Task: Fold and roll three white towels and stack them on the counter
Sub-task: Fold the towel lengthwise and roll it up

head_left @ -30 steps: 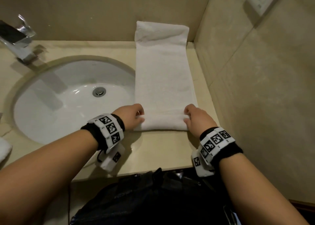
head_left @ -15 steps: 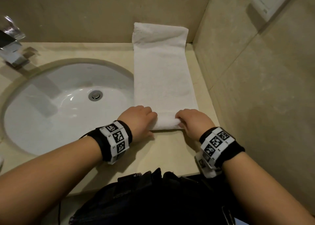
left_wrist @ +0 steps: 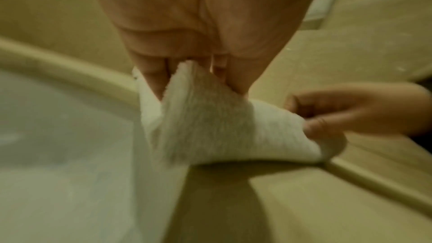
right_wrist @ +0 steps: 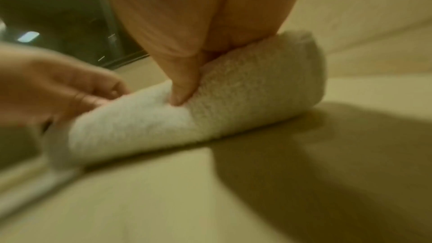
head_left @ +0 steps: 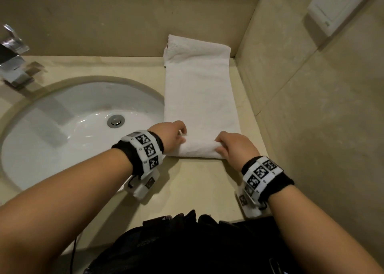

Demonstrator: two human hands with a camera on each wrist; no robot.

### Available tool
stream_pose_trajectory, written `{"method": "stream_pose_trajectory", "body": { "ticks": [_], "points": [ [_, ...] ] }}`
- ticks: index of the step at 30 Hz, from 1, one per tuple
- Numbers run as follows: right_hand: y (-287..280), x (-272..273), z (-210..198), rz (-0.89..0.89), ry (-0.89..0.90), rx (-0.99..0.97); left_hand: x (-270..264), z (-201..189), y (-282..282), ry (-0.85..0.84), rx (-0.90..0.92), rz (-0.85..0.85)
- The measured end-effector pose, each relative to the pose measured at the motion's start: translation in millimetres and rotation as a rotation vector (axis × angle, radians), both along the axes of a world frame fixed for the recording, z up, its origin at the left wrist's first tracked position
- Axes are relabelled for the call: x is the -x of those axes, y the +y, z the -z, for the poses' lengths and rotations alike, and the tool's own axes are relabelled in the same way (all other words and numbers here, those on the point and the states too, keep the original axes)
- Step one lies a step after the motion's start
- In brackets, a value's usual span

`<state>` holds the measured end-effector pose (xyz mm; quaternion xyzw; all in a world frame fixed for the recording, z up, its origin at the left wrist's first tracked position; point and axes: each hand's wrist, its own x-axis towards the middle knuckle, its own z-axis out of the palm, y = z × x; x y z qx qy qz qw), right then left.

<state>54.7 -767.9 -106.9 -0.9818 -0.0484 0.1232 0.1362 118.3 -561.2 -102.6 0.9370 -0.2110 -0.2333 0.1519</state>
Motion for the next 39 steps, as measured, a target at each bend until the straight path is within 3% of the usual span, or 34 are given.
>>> {"method": "stream_pose_trajectory", "body": {
  "ticks": [3,5,7,10,12,16,22,24,27,29,31,35,37,39],
  "points": [
    [-7.2,-16.8,0.9,0.091,0.241,-0.131,17.3,3.2,1.1,-0.358,-0.106,0.238],
    [-11.7,-24.7,-1.5,0.084,0.376,-0.160,27.3,7.5,1.3,-0.433,-0.214,0.375],
    [-12.1,-26.3,-3.5,0.057,0.364,-0.129,29.2,9.3,-0.4,-0.390,-0.266,0.404],
    [-8.8,-9.7,-4.0,-0.067,0.015,0.064,20.7,3.6,-7.0,-0.317,-0.291,0.378],
    [-6.0,6.3,-0.4,-0.165,-0.054,0.127,14.3,-1.3,-10.3,-0.234,-0.288,0.355],
    [-5.9,11.9,4.4,-0.101,-0.043,0.002,12.3,-9.4,-8.9,-0.049,-0.209,0.269],
    [-3.9,-7.2,0.4,-0.123,0.295,0.026,40.4,10.3,1.7,-0.313,-0.270,0.395],
    [-2.1,-6.4,-1.4,-0.107,0.238,0.030,33.8,14.4,0.1,-0.287,-0.277,0.364],
    [-5.5,8.4,-4.2,-0.156,-0.034,0.136,16.1,10.2,-2.7,-0.128,-0.226,0.318],
    [-6.2,17.2,-0.6,-0.204,-0.078,0.185,8.2,7.8,-4.1,-0.061,-0.193,0.298],
    [-5.2,17.3,2.6,-0.142,-0.061,0.103,9.9,6.0,-4.8,-0.108,-0.193,0.306],
    [-8.0,1.1,0.7,-0.062,0.116,-0.037,33.9,14.9,1.1,-0.401,-0.229,0.415],
    [-11.2,-3.4,0.8,-0.034,0.242,-0.121,39.5,19.9,3.3,-0.417,-0.252,0.445],
    [-12.9,-1.1,-1.5,-0.027,0.229,-0.140,35.0,21.1,2.3,-0.354,-0.214,0.410]
  ]
}}
